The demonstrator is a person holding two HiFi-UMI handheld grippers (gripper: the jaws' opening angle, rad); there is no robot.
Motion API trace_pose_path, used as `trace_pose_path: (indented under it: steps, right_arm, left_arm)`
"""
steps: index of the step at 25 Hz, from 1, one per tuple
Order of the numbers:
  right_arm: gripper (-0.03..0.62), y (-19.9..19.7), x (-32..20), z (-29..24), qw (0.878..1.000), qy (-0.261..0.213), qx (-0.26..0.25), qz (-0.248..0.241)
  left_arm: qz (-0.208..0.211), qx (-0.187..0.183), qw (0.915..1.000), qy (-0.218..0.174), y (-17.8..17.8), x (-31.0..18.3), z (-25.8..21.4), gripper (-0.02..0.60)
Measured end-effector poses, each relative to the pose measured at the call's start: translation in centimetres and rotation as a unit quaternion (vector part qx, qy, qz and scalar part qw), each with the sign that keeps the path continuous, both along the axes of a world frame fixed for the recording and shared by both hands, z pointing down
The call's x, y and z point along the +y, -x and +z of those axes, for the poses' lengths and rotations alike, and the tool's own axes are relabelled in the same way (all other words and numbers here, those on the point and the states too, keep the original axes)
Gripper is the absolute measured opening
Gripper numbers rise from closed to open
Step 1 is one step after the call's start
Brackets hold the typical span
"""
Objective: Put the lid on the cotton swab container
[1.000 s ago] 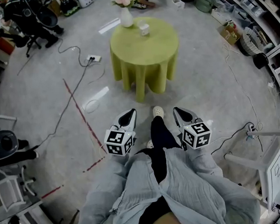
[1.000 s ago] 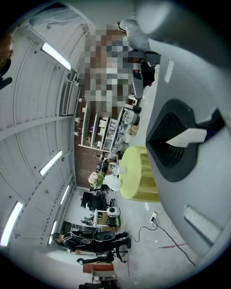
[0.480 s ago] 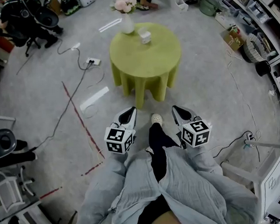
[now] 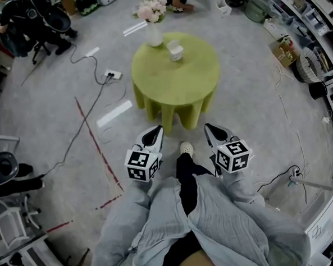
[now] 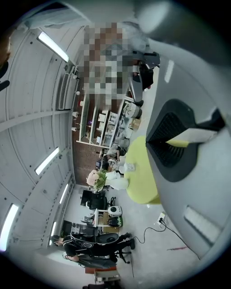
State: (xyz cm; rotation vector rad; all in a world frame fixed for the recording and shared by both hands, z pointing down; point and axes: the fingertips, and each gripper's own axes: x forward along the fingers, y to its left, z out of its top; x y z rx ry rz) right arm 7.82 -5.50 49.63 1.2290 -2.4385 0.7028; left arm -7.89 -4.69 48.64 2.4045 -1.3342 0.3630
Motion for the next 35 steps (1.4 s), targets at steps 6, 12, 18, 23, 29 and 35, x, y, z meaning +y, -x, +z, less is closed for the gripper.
trace_pose_path:
  steps: [6, 12, 18, 23, 29, 35]
  right_arm:
    - [0.003, -0.7, -3.5, 0.3, 1.000, 0.004, 0.002, -0.007]
    - [0.002, -1.3, -6.9, 0.4, 1.000, 0.002, 0.003, -0.013]
    - [0.002, -1.7, -9.5, 0.7, 1.000, 0.000, -0.002, -0.017]
    - [0.002, -1.9, -10.9, 1.3, 1.000, 0.001, 0.000, -0.024]
    - [0.002, -1.4, -11.5, 1.7, 0.999, 0.001, -0.006, -0.034]
    - [0.003, -0.2, -10.2, 2.5, 0.999, 0.015, -0.012, -0.045]
  left_arm:
    - [-0.007, -0.001, 1.0000, 0.005, -0.5, -3.2, 0.5, 0.018]
    - [-0.014, -0.002, 0.9999, 0.002, -1.0, -6.3, 0.4, 0.018]
    - [-0.022, -0.006, 0.9997, -0.004, -1.1, -8.8, 0.4, 0.018]
    - [-0.029, -0.017, 0.9993, -0.015, -0.9, -10.2, 0.5, 0.018]
    - [-0.059, -0.007, 0.9982, -0.012, -0.1, -10.1, 0.8, 0.018]
    - [-0.062, -0.016, 0.9980, -0.001, 0.4, -8.6, 1.2, 0.018]
